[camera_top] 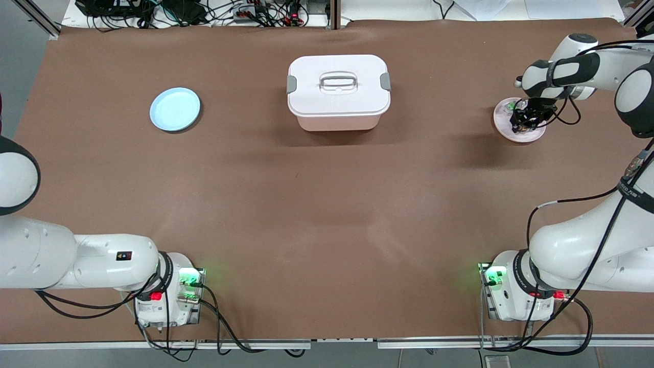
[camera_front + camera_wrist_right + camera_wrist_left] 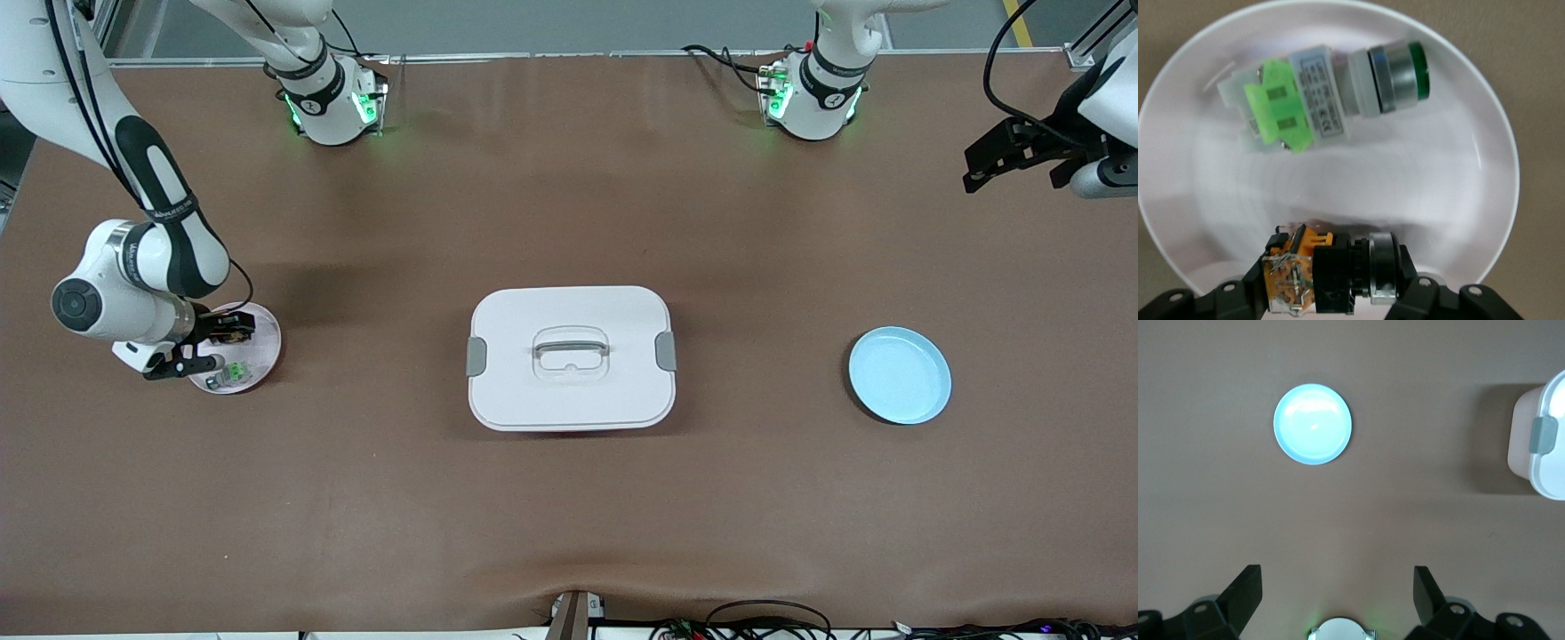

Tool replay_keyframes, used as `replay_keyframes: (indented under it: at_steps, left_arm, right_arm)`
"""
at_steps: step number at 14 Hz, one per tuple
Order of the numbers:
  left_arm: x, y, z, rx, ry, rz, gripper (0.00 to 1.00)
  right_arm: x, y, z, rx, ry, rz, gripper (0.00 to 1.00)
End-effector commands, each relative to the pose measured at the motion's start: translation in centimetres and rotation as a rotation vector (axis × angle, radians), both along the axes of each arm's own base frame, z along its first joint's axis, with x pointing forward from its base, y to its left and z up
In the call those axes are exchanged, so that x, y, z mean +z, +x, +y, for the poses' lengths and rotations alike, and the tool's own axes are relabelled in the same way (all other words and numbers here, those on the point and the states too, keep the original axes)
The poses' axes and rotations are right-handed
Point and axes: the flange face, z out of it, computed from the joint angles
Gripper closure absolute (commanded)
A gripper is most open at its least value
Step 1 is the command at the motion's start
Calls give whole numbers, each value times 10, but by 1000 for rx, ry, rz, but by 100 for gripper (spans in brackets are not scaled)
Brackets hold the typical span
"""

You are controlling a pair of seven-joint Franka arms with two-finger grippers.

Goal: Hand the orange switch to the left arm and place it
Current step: 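Close the right gripper on the orange switch and lift it, then carry the switch over the box while the left gripper approaches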

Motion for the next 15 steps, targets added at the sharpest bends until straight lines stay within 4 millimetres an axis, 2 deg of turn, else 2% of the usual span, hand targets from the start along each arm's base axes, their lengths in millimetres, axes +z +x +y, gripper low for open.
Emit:
replay_keyframes:
  at_steps: [1, 2, 5, 6, 8, 11, 13, 15]
  left_arm:
    - [8, -7, 3, 13, 4, 2, 0]
    - [15, -12, 7, 19, 3, -7, 0]
    - [15, -13, 15, 32, 2, -6, 0]
    - [16, -13, 15, 33, 2, -9, 0]
    - [16, -13, 14, 30, 0, -9, 0]
    - [17, -14, 10, 24, -7, -9, 0]
    - [28, -22, 11, 24, -8, -9, 0]
    - [32, -25, 14, 20, -6, -2, 0]
  right_arm:
    - [37, 15, -10, -3, 7, 78, 79]
    - [51, 18, -10, -14, 14, 111, 79]
    - [112, 28, 0, -60, 56, 186, 80]
    - [127, 31, 7, -89, 60, 226, 80]
    - [160, 35, 35, -139, 31, 297, 80]
    - [217, 25, 103, -267, 4, 346, 80]
    - [253, 15, 162, -281, -44, 328, 80]
    - [279, 5, 211, -344, -37, 307, 80]
